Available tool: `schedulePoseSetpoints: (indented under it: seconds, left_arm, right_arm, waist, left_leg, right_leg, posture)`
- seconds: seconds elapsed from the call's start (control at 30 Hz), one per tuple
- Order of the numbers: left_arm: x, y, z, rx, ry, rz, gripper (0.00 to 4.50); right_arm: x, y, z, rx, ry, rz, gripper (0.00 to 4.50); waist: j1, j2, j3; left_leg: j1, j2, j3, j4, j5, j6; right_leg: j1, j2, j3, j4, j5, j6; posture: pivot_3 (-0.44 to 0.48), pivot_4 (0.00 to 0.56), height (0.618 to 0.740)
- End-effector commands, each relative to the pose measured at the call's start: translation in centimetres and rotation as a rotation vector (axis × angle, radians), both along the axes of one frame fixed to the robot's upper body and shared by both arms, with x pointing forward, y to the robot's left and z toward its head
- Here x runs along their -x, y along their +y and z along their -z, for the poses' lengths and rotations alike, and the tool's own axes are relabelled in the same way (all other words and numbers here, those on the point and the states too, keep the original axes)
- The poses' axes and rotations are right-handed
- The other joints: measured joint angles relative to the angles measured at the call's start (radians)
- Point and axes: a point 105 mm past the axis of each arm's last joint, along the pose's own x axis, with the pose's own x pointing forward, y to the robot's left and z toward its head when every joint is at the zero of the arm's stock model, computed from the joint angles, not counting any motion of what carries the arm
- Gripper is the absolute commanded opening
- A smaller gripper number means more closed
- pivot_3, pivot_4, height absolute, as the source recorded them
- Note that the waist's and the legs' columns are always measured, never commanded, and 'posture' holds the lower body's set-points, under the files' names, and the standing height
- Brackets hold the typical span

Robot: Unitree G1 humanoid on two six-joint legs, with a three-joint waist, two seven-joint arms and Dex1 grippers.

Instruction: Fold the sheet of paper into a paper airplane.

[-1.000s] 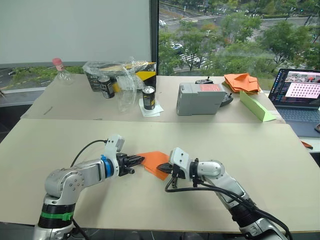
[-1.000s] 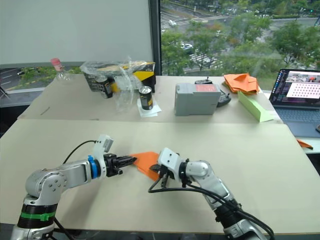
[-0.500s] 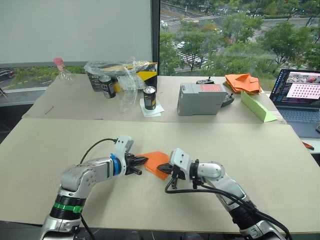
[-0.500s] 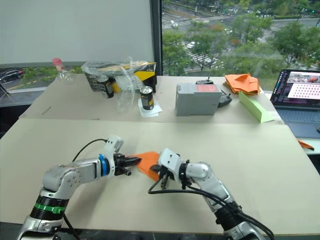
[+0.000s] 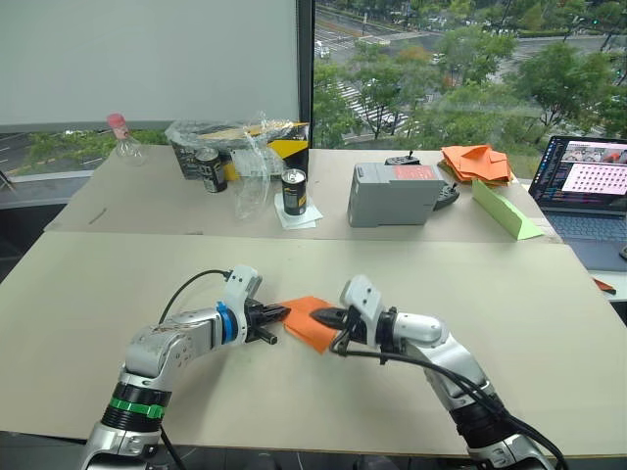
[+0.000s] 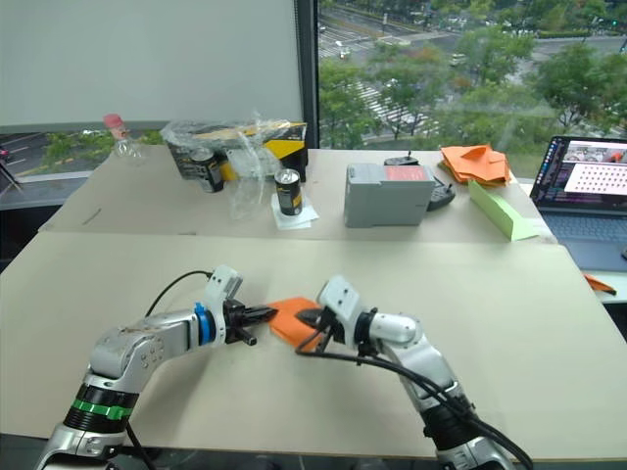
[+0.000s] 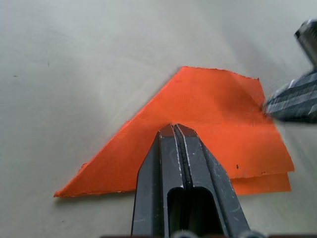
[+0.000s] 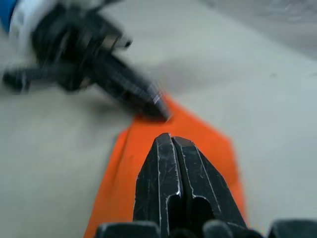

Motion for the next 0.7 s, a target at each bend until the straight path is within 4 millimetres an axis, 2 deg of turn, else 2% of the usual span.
schedulePoseSetpoints:
  seconds: [0.03, 0.1, 0.3, 0.47, 0.6, 0.7]
  left_arm:
    - [0.8, 0.3, 2.2, -0.040, 0.081, -0.006, 0.02]
    - [0.9, 0.3, 2.2, -0.039, 0.083, -0.006, 0.02]
    - [0.9, 0.1, 2.2, -0.025, 0.086, -0.008, 0.02]
    - [0.9, 0.0, 2.2, -0.021, 0.088, -0.010, 0.02]
    - [0.9, 0.0, 2.2, -0.021, 0.089, -0.010, 0.00]
    - [0.9, 0.0, 2.2, -0.021, 0.089, -0.010, 0.00]
  right_arm:
    - [-0.6, -1.0, -2.2, -0.101, 0.033, 0.059, 0.00]
    - [-0.8, -1.4, -2.0, -0.104, 0.064, 0.083, 0.00]
    - [-0.9, -2.8, 0.3, -0.096, 0.190, 0.140, 0.00]
    - [-0.6, -2.9, 0.8, -0.092, 0.220, 0.143, 0.00]
    - [-0.6, -3.1, 1.1, -0.078, 0.225, 0.152, 1.18]
    - [-0.6, -3.2, 1.2, -0.074, 0.230, 0.159, 1.18]
  waist:
    - [0.000, 0.000, 0.000]
    - [0.000, 0.000, 0.000]
    - [0.000, 0.000, 0.000]
    - [0.000, 0.001, 0.000]
    - [0.000, 0.001, 0.000]
    - [0.000, 0.001, 0.000]
  left_leg:
    - [0.000, 0.000, 0.000, 0.000, 0.000, 0.000]
    - [0.000, 0.000, 0.000, 0.000, 0.000, 0.001]
    - [0.001, 0.000, 0.000, 0.000, -0.003, 0.005]
    - [0.001, 0.000, 0.000, 0.000, -0.003, 0.005]
    - [0.001, 0.000, 0.000, 0.000, -0.003, 0.005]
    - [0.001, 0.000, 0.000, 0.000, -0.003, 0.005]
  right_leg:
    - [0.000, 0.000, 0.000, 0.000, 0.000, 0.000]
    - [0.000, 0.000, 0.000, 0.000, 0.000, 0.000]
    - [0.000, 0.000, 0.000, 0.001, 0.000, 0.000]
    - [0.000, 0.000, 0.000, 0.001, 0.000, 0.000]
    - [0.000, 0.000, 0.000, 0.001, 0.000, 0.000]
    - [0.000, 0.000, 0.000, 0.001, 0.000, 0.000]
  posture:
    - [0.000, 0.150, 0.740]
    - [0.000, 0.150, 0.740]
    - [0.000, 0.150, 0.740]
    - [0.000, 0.150, 0.740]
    - [0.000, 0.150, 0.740]
    - [0.000, 0.150, 0.740]
